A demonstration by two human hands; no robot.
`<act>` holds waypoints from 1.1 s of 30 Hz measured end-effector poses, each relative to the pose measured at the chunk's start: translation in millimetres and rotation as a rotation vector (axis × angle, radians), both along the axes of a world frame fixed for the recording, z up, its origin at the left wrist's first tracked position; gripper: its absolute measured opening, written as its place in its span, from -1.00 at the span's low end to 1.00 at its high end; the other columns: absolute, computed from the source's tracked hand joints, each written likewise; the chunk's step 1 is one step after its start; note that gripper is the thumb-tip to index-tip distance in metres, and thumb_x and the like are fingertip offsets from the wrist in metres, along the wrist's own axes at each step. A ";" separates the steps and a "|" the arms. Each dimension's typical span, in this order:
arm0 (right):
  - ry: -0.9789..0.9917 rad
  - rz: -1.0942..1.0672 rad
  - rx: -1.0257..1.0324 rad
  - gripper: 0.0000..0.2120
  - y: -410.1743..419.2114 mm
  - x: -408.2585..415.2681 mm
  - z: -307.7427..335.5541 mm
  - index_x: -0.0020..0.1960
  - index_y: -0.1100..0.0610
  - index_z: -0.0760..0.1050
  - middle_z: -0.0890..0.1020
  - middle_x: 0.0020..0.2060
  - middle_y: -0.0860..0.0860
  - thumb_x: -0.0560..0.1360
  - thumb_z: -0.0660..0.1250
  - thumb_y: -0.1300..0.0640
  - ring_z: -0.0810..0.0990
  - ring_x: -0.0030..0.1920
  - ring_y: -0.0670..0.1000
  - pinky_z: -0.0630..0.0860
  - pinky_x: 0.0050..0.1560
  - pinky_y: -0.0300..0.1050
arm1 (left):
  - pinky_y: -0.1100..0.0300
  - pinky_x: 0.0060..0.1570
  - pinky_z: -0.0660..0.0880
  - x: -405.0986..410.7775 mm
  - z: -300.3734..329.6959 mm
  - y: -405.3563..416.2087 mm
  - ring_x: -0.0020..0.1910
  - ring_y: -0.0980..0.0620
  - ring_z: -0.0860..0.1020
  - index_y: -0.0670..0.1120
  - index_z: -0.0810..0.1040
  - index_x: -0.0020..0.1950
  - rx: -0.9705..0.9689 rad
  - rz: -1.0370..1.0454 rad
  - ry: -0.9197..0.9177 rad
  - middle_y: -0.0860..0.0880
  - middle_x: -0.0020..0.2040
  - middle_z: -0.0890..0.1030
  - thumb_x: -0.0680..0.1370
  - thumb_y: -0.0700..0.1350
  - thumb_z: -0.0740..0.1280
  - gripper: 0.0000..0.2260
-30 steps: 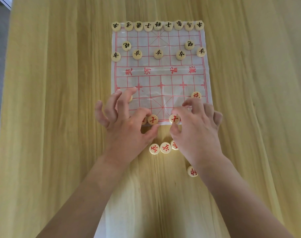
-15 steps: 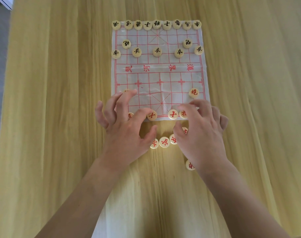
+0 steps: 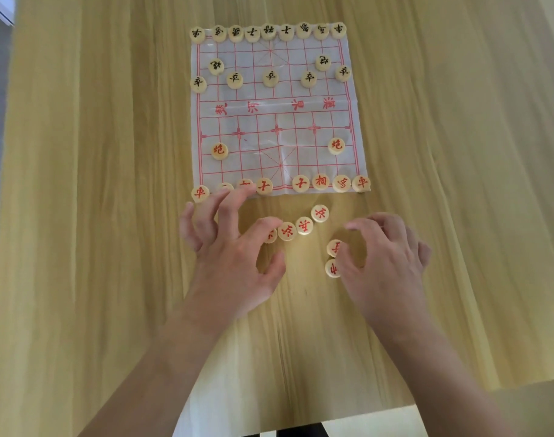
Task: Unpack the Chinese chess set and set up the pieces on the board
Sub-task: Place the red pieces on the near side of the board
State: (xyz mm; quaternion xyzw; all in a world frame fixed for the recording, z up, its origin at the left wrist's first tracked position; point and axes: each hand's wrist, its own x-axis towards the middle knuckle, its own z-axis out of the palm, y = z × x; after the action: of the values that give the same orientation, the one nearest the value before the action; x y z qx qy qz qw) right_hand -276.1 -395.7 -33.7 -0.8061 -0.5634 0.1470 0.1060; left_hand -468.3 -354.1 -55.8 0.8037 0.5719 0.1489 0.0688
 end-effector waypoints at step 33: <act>-0.036 -0.060 -0.095 -0.81 2.0 -8.1 -0.6 -0.04 -0.04 0.49 0.51 -0.17 -0.14 0.47 0.24 -0.14 0.48 -0.09 -0.03 0.21 0.08 -0.07 | -0.26 0.43 -0.07 39.9 -1.6 19.1 0.46 -0.10 0.15 0.10 0.64 -0.17 0.010 -0.047 -0.005 0.04 0.43 0.36 0.36 0.14 0.46 -0.84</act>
State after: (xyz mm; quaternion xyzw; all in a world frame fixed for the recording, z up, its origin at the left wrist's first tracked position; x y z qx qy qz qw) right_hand -284.3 -393.7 -34.3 -0.8292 -0.5332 0.1559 0.0619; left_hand -428.4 -335.0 -57.3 0.8169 0.5520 0.1520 0.0698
